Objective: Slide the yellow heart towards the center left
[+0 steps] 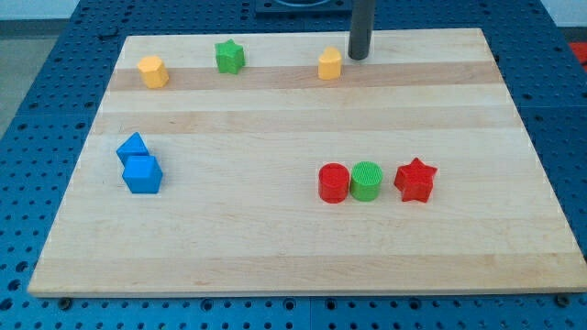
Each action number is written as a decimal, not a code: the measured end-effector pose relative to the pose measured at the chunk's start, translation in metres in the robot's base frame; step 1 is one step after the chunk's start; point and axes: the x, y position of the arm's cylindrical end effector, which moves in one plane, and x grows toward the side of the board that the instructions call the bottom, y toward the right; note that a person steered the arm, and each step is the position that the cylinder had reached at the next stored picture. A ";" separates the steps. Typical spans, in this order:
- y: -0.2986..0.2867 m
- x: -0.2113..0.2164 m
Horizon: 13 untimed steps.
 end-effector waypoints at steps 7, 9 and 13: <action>-0.128 0.073; -0.107 0.097; -0.197 0.105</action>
